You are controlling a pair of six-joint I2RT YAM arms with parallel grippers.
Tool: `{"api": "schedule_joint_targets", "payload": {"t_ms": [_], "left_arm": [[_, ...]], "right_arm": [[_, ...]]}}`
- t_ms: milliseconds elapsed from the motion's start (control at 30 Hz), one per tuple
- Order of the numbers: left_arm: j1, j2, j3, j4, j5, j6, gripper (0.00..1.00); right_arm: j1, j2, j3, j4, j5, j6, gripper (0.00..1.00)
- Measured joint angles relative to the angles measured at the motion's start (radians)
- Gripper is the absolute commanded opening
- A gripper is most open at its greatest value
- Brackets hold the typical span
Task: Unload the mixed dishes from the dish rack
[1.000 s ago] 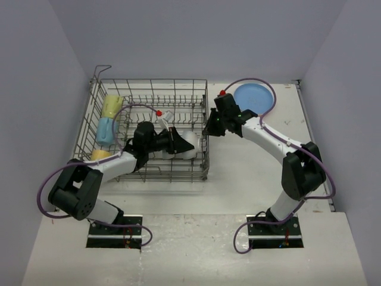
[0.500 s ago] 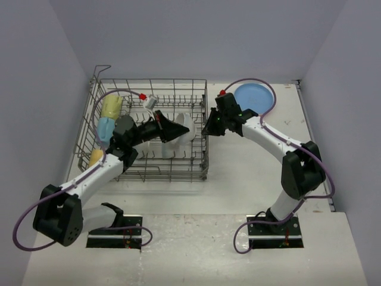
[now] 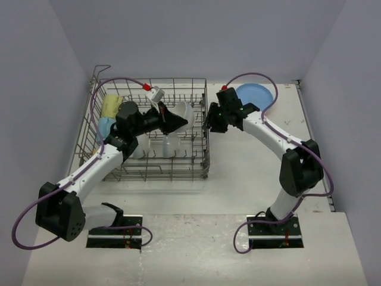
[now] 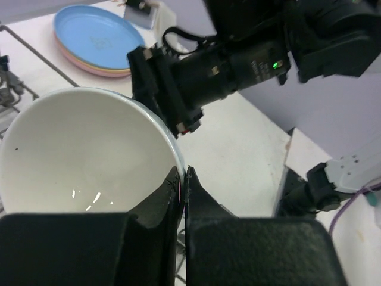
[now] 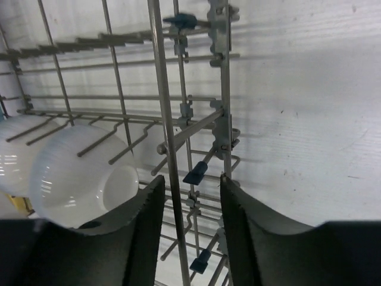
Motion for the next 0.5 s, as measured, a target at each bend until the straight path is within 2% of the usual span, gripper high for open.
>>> {"api": "schedule_joint_targets", "payload": {"t_ms": [33,67,167,200,233,267,500], "left_arm": [[-0.001,0.0,0.013,-0.035,-0.016,0.038,0.0],[-0.002,0.0,0.024,-0.064,-0.031,0.068,0.0],[-0.019,0.0,0.052,-0.142,-0.09,0.187,0.0],[-0.034,0.002,0.064,-0.175,-0.127,0.233,0.0],[-0.055,0.006,0.08,-0.203,-0.163,0.278,0.0],[-0.084,0.014,0.103,-0.236,-0.204,0.333,0.0],[-0.267,0.119,0.265,-0.416,-0.391,0.642,0.0]], "right_arm": [[-0.005,0.0,0.016,-0.015,0.011,-0.006,0.55],[-0.014,0.0,0.035,-0.023,0.02,-0.008,0.69],[-0.035,-0.006,0.107,-0.044,0.041,-0.022,0.88],[-0.04,-0.009,0.136,-0.06,0.046,-0.026,0.92],[-0.044,-0.013,0.166,-0.069,0.05,-0.028,0.93],[-0.047,-0.019,0.202,-0.084,0.058,-0.034,0.99],[-0.048,-0.107,0.394,-0.148,0.074,-0.084,0.99]]}}
